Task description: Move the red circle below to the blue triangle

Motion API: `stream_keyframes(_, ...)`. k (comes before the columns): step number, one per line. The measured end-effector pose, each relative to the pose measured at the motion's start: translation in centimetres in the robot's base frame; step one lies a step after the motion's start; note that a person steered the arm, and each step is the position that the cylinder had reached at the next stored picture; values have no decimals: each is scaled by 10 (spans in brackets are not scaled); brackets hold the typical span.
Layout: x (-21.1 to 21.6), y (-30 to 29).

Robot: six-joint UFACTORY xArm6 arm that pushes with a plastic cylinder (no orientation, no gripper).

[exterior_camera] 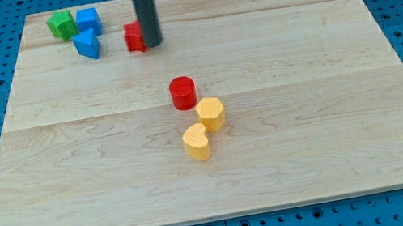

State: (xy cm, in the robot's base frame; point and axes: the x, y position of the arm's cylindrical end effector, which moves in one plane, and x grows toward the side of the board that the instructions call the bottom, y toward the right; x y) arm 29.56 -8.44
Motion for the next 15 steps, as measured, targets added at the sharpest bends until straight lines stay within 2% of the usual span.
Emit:
stream_keyframes(1,-24,-46)
stream_keyframes(2,2,45)
stream_keyframes(3,71,152)
stream_keyframes(4,169,203)
stream_keyframes(5,218,172)
stream_keyframes(7,162,75)
stream_keyframes(9,107,49)
stream_keyframes(10,79,61)
stream_keyframes(11,51,-4)
stream_keyframes(12,45,-56)
stream_keyframes(13,81,20)
stream_keyframes(14,162,125)
stream_keyframes(15,243,158)
